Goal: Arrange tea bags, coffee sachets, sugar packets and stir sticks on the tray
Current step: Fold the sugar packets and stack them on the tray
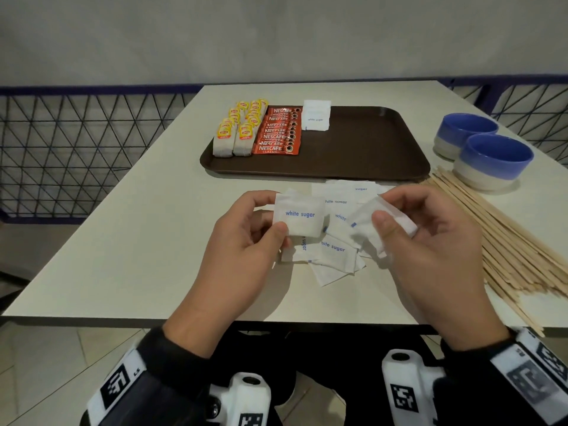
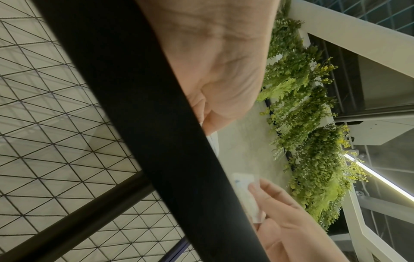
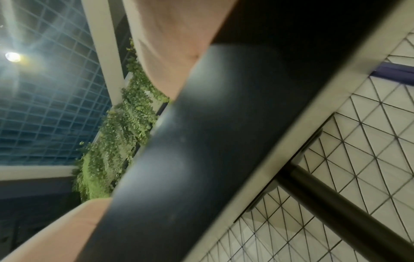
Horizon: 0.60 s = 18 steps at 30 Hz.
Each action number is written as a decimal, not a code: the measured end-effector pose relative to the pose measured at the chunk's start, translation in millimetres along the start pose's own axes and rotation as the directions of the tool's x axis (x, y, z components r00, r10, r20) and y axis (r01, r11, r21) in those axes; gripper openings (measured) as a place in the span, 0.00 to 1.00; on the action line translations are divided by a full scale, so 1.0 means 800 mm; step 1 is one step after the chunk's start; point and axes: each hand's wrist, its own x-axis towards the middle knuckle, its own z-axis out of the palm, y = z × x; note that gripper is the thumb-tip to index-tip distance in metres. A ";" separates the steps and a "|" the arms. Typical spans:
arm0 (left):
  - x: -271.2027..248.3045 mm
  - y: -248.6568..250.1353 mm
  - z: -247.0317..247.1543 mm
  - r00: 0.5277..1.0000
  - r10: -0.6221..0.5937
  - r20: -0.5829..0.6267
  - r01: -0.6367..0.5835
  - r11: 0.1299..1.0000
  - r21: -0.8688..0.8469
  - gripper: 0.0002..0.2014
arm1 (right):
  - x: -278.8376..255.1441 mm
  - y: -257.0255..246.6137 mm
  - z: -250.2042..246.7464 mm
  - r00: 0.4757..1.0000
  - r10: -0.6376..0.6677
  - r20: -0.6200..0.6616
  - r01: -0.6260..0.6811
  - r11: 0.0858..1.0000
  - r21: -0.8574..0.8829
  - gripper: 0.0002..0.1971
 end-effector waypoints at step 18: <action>-0.007 0.010 0.001 0.968 -0.011 0.249 0.031 0.997 -0.074 0.21 | -0.011 -0.015 0.041 0.956 -0.222 0.193 0.289 0.837 -0.464 0.09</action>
